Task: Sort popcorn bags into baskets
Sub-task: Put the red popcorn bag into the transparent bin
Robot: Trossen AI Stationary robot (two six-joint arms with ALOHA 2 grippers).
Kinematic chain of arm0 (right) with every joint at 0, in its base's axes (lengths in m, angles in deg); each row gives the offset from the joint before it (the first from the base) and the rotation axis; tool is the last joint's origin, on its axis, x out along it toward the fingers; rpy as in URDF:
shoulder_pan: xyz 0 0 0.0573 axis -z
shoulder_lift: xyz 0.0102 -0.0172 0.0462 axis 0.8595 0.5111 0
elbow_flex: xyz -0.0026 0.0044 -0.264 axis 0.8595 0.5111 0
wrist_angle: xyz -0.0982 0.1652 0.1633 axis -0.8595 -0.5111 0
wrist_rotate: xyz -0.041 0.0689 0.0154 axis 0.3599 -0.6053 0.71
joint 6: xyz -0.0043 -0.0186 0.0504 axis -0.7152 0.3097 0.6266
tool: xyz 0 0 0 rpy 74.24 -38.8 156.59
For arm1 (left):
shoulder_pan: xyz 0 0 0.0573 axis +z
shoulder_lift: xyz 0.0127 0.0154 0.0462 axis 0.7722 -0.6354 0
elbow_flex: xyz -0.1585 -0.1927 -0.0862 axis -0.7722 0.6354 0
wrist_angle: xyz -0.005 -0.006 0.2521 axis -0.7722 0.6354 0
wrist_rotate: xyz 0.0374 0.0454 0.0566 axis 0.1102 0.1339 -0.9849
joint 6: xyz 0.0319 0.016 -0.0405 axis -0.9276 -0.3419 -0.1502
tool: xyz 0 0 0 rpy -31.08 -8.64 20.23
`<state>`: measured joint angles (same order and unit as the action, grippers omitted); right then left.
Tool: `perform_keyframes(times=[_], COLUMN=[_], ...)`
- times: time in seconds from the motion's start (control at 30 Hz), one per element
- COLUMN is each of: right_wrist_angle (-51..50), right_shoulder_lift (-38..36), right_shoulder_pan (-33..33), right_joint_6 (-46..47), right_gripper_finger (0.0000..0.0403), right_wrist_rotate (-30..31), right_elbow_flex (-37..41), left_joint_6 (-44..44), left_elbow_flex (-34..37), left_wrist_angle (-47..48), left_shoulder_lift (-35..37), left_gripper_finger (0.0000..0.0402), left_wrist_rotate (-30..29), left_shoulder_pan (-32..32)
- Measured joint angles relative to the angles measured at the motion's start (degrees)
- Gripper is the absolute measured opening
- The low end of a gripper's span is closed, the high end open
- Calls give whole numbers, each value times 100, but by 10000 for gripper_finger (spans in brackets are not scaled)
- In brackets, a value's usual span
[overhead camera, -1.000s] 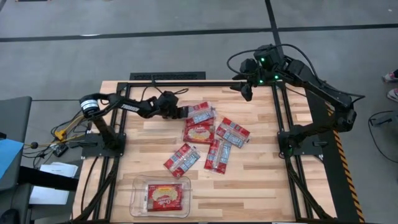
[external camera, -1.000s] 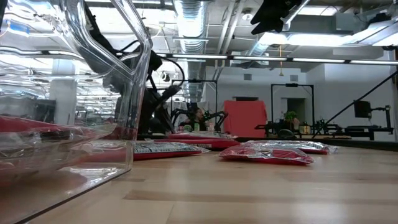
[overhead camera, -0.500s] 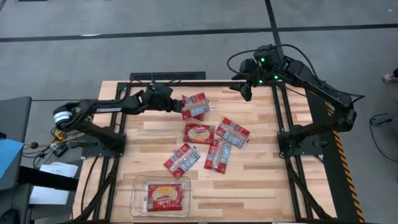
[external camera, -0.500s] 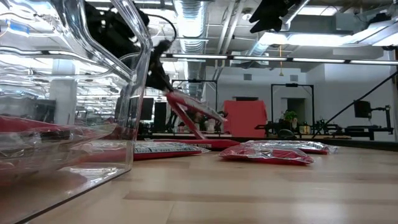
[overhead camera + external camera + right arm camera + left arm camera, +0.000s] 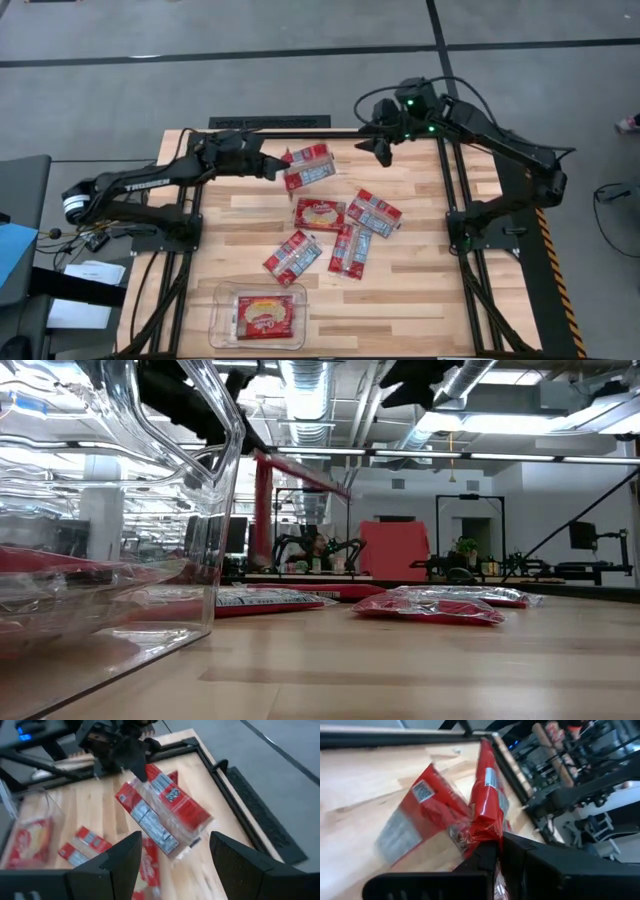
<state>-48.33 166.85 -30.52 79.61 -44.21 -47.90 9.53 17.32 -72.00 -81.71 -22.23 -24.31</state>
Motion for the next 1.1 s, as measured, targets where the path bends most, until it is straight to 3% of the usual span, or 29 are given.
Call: perform_keyframes(times=[0.3,0.47,0.83,1.1], right_wrist_angle=[362,1171,1831,1892], right_shoulder_lift=[757,1008,1538,1724], right_shoulder_pan=[167,454,592,402], right_joint_6=[1160,1813,2098,1936], right_gripper_finger=[260,260,260,260], right_wrist_rotate=[-292,-1072,-2060,-2063], right_elbow_flex=[4,-1,1,12], left_joint_6=[-167,-167,-165,-158], left_elbow_flex=[0,0,0,0], left_wrist_angle=[-19,-17,-42,-58], left_shoulder_lift=[499,691,884,883], left_gripper_finger=[0,0,0,0], left_wrist_rotate=[7,4,-149,-147], left_shoulder_pan=[0,0,0,0])
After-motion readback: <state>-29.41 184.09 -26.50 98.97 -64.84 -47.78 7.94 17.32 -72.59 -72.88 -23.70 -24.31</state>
